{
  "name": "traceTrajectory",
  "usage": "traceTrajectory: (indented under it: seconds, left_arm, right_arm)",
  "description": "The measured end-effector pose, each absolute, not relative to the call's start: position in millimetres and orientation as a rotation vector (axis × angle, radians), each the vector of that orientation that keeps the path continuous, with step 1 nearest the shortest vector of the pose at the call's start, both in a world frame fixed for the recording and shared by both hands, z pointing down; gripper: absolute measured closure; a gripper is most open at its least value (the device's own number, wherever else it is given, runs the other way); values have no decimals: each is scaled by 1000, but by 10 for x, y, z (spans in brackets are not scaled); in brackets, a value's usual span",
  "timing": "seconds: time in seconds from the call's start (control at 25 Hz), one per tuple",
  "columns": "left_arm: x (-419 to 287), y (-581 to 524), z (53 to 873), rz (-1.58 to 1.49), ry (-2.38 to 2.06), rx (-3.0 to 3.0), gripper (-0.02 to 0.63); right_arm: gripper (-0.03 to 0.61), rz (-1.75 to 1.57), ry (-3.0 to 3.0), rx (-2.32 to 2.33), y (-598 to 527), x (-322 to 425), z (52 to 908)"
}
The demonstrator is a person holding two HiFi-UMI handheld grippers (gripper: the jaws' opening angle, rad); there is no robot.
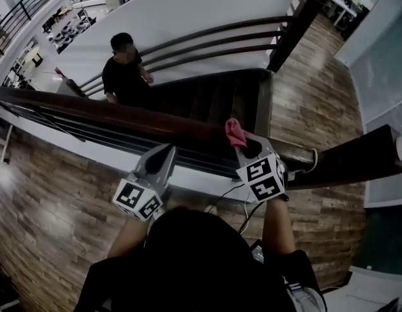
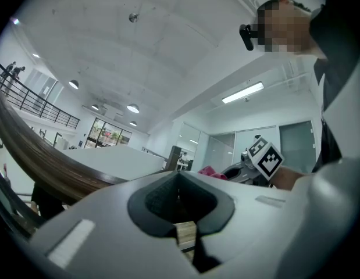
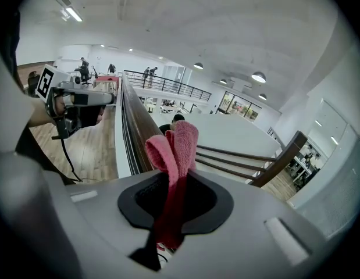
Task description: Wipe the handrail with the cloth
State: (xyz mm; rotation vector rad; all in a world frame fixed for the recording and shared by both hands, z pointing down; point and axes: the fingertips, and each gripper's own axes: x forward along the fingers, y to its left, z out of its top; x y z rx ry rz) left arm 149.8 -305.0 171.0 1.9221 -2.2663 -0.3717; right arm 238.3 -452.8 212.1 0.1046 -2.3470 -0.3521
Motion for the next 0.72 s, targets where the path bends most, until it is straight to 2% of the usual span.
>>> traceTrajectory:
  seconds: [0.72]
  left_arm:
    - [1002,-2656,1854,-318,-2394,1773,614]
  right_arm:
    - [526,-479,-2320,-66,-4028,1761,2169]
